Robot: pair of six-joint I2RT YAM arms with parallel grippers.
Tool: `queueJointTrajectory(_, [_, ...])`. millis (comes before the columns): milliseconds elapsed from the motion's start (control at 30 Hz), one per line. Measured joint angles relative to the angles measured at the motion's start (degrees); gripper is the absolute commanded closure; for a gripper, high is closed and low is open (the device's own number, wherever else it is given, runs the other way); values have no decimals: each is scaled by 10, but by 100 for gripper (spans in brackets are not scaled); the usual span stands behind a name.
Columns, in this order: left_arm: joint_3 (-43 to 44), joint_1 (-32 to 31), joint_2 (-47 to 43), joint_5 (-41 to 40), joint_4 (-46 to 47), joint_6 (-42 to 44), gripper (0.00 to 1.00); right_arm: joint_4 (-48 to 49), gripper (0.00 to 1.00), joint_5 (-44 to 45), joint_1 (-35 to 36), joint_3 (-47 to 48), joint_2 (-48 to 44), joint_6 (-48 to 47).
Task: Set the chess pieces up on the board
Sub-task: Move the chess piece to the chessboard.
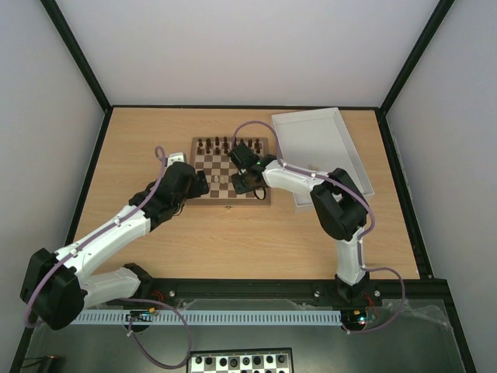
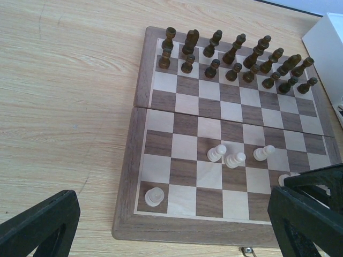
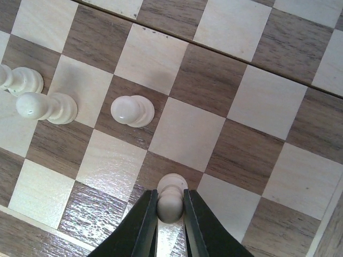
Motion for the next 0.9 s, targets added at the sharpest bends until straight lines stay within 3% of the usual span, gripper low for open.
queueJointTrajectory(167, [-1, 0, 0, 1, 1, 0, 0, 0, 84, 1, 0, -3, -2, 0])
queueJointTrajectory(400, [-1, 0, 0, 0, 1, 0, 1, -2, 67, 0, 0, -6, -3, 3])
queueJointTrajectory(533, [-1, 0, 0, 0, 1, 0, 1, -3, 62, 1, 0, -6, -3, 6])
queueJointTrajectory(733, [-2, 1, -3, 0, 1, 0, 1, -22, 62, 5, 0, 10, -5, 6])
queueJointTrajectory(900, [-2, 2, -7, 0, 1, 0, 0, -47, 65, 14, 0, 80, -3, -1])
